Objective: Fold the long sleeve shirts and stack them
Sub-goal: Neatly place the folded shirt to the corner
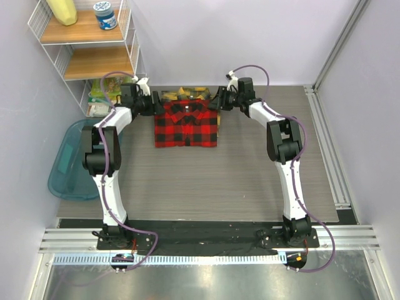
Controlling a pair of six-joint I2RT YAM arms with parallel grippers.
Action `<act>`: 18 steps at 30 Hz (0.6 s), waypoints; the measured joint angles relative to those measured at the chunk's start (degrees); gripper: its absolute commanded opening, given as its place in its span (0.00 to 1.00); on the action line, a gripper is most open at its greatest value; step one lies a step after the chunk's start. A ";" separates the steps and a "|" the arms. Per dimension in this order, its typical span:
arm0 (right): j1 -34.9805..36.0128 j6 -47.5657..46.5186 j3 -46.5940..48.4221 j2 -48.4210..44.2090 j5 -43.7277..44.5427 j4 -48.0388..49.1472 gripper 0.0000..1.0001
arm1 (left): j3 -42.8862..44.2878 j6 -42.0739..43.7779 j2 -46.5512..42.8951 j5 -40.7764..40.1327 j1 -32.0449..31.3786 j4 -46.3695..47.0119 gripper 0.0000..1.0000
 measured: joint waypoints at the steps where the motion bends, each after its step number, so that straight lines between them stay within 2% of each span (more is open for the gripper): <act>1: 0.00 0.09 0.00 0.00 0.02 0.00 0.54 | 0.00 -0.24 0.00 -0.28 -0.09 0.00 0.63; 5: 0.07 0.48 0.00 0.00 0.15 0.04 0.50 | -0.72 -1.60 -0.11 -0.90 -0.35 0.66 0.64; 7: 0.09 0.85 0.00 0.04 0.17 0.04 0.42 | -1.70 -1.84 -0.11 -1.70 -0.48 0.94 0.64; 13: 0.11 1.99 0.02 0.28 0.20 0.66 0.31 | -3.91 -3.10 -0.11 -4.72 -0.98 1.64 0.63; 17: 0.11 2.82 0.02 0.55 0.17 1.86 0.24 | -3.98 -3.96 -0.11 -4.81 -1.09 1.88 0.50; 18: 0.11 2.89 0.02 0.66 0.17 2.03 0.20 | -3.98 -4.22 -0.11 -4.63 -1.09 2.08 0.40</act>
